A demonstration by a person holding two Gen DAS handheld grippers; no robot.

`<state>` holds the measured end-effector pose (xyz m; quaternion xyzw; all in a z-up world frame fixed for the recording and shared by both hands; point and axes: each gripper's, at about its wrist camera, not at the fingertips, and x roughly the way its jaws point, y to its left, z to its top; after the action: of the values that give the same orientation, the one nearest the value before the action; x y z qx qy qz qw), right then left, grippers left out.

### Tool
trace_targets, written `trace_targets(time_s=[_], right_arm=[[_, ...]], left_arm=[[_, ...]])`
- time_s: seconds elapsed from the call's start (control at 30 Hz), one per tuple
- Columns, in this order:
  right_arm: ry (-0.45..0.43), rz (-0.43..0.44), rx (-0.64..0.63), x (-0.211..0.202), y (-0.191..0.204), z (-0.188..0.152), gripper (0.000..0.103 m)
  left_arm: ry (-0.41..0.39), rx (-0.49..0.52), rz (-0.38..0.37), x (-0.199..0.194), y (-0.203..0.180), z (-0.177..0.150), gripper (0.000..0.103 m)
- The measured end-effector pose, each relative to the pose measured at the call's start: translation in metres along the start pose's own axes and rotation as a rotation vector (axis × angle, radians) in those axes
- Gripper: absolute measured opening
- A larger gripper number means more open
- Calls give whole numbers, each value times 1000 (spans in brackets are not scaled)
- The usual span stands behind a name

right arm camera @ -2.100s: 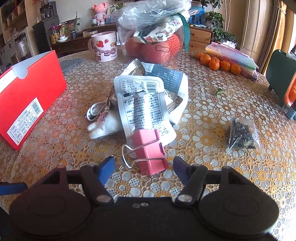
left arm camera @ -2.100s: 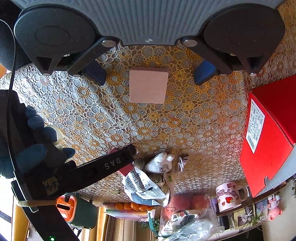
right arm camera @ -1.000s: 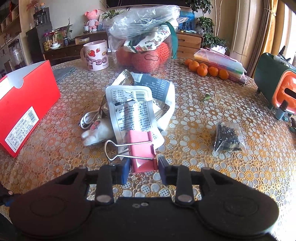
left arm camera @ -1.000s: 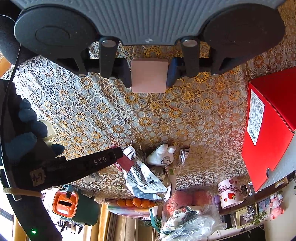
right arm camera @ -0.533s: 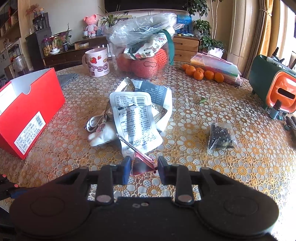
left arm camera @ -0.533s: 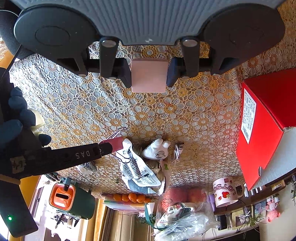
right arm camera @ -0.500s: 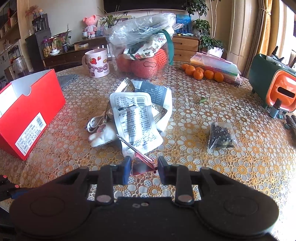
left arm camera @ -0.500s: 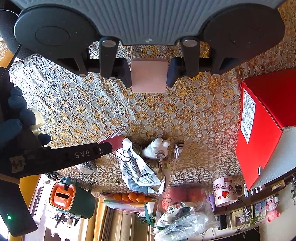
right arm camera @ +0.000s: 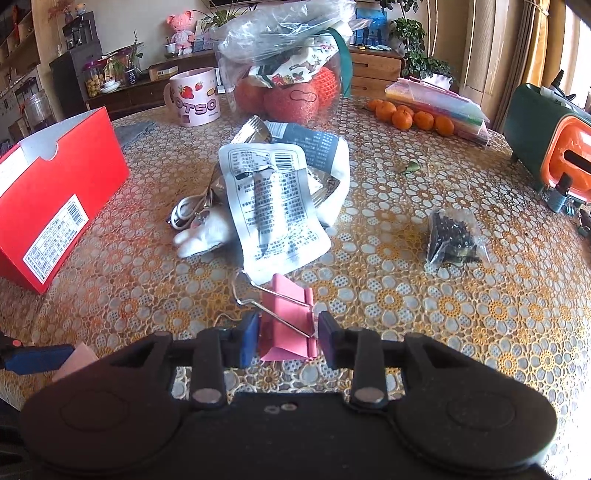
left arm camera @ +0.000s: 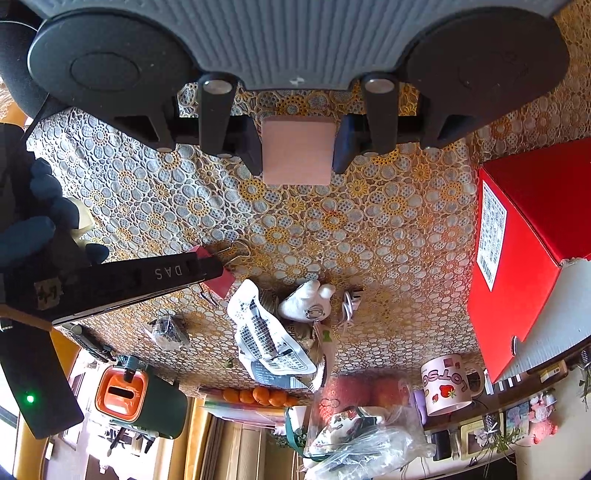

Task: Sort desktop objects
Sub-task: 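Lift the pink pad and pink clip and turn both tools toward the box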

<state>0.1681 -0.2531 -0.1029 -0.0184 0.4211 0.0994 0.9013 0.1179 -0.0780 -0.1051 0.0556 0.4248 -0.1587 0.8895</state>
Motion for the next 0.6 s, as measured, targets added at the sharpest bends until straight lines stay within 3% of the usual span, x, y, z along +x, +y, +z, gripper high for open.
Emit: trace_targets(time_s=[0.13,0.3,0.6], right_arm=[[4,-14,-9,9,0,4,42],[-8,-1,-8,12,2,4,33],[-34,-4,-25,-7,8,8,32]], left_arm=[[4,0,2,1,0,1,40],[6,1,1,1,0,2,40],[-9,0,-1,-8,2,9,39]])
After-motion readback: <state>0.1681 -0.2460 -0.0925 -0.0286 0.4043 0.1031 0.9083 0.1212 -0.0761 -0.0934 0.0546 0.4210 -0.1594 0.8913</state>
